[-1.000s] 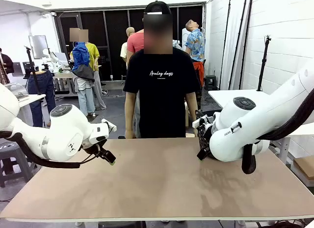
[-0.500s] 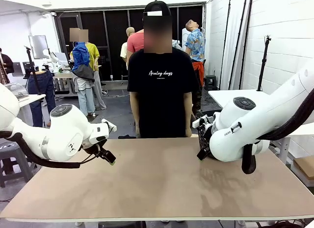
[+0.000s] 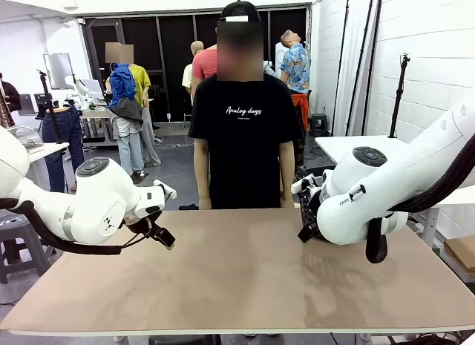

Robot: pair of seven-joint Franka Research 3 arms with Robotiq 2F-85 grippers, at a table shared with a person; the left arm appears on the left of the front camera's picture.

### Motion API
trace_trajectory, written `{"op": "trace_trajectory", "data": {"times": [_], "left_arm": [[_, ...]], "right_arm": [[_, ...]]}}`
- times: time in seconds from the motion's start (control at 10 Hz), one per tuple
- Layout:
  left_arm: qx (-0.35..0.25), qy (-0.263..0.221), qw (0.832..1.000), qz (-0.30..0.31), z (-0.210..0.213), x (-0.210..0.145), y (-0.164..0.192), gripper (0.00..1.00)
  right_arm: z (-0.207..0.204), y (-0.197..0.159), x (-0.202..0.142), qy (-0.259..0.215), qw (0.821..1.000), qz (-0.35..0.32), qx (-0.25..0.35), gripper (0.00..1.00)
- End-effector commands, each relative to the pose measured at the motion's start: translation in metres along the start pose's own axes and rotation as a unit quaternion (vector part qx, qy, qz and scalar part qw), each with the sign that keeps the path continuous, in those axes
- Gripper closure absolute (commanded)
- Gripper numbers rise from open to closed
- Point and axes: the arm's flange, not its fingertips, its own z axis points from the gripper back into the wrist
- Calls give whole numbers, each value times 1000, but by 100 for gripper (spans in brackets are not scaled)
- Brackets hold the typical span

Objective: Fold the training pants.
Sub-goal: Grab both ends of the Training pants handed by a person.

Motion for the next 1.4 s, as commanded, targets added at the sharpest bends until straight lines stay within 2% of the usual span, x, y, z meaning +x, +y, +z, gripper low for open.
{"op": "trace_trajectory", "data": {"times": [0.0, 0.3, 0.5, 0.9, 1.3], "left_arm": [[0, 0, 1000, 1, 0, 0, 1, 0], [-2, 2, 1000, -7, 10, 7, -3, 0], [11, 5, 1000, -14, 50, 22, -6, 0], [8, -37, 999, 1, 143, 38, -15, 0], [17, -58, 998, -18, 197, 46, -32, 0]], "right_arm": [[0, 0, 0, 0, 1000, 0, 0, 0], [12, -5, 1, -4, 1000, -1, 8, 0], [63, -10, 10, -16, 1000, 9, 22, 0], [157, -18, 18, -30, 999, 34, 11, 0], [204, -14, 18, -65, 996, 58, 12, 0]]}}
